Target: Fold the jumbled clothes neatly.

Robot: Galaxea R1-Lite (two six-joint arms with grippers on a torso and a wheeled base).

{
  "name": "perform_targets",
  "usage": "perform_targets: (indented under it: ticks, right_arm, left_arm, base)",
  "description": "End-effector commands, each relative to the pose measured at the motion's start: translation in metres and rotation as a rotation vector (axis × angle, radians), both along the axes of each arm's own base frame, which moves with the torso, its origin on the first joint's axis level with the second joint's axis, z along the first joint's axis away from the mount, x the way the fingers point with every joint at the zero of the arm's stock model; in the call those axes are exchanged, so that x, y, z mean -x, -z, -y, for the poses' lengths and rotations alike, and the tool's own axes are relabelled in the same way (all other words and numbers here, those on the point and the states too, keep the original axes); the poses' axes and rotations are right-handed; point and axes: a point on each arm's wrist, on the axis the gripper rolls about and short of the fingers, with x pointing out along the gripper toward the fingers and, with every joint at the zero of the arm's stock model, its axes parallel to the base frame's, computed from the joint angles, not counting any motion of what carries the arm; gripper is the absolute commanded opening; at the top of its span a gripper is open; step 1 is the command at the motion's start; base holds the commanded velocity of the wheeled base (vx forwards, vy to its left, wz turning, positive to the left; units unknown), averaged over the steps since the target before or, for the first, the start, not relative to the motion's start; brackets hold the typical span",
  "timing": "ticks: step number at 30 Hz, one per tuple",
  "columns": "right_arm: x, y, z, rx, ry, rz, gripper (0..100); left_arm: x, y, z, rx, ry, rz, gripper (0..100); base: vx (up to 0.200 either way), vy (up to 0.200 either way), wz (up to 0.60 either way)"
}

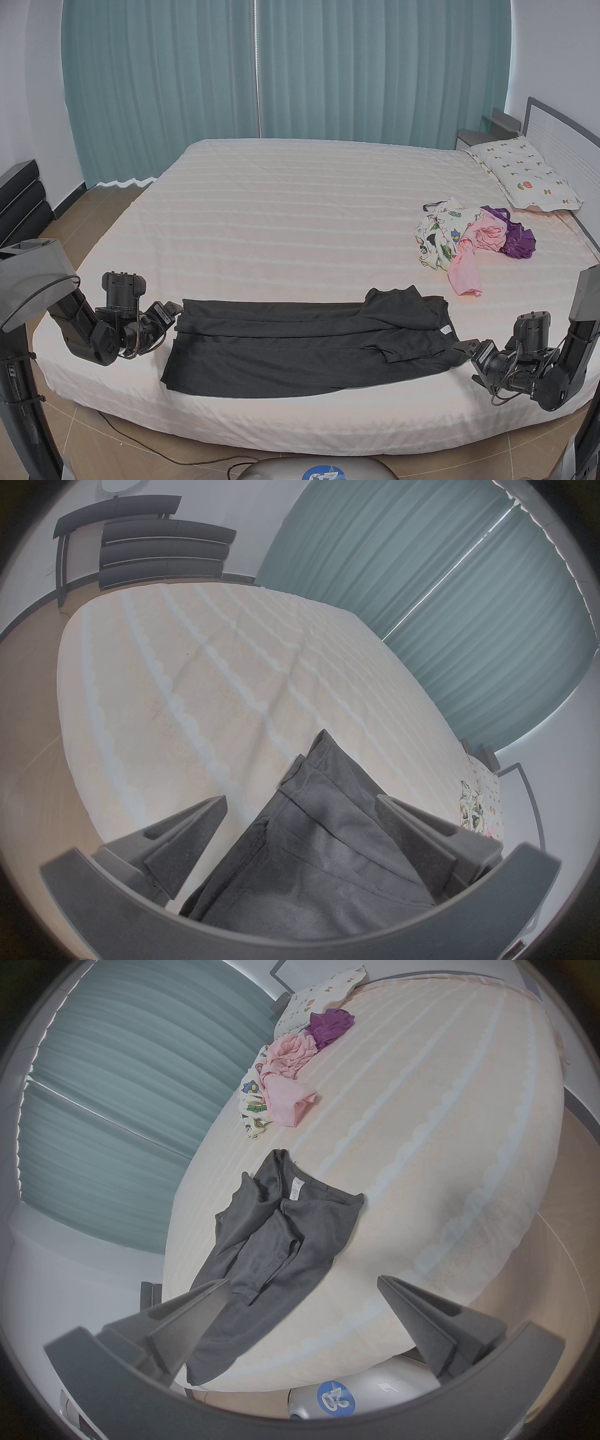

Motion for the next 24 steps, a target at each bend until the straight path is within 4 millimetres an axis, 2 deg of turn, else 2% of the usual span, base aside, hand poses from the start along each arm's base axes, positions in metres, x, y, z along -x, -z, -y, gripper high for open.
perform_targets:
  ticks: [1, 17, 24]
  right_arm:
    - [0.001, 0.002, -0.001, 0.001, -0.005, -0.01, 100]
    - [0.001, 0.002, -0.001, 0.002, -0.005, -0.013, 100]
    - [0.001, 0.002, -0.001, 0.001, -0.005, -0.011, 100]
  left_arm:
    - [-0.001, -0.001, -0.001, -0.012, 0.008, 0.005, 100]
    - [-0.011, -0.005, -0.007, -0.062, 0.028, 0.03, 100]
    - [-0.018, 0.008, -0.009, -0.07, 0.024, 0.008, 100]
  base:
    - [0.0, 0.0, 0.0]
    - [0.0, 0.0, 0.0]
    - [0.0, 0.0, 0.0]
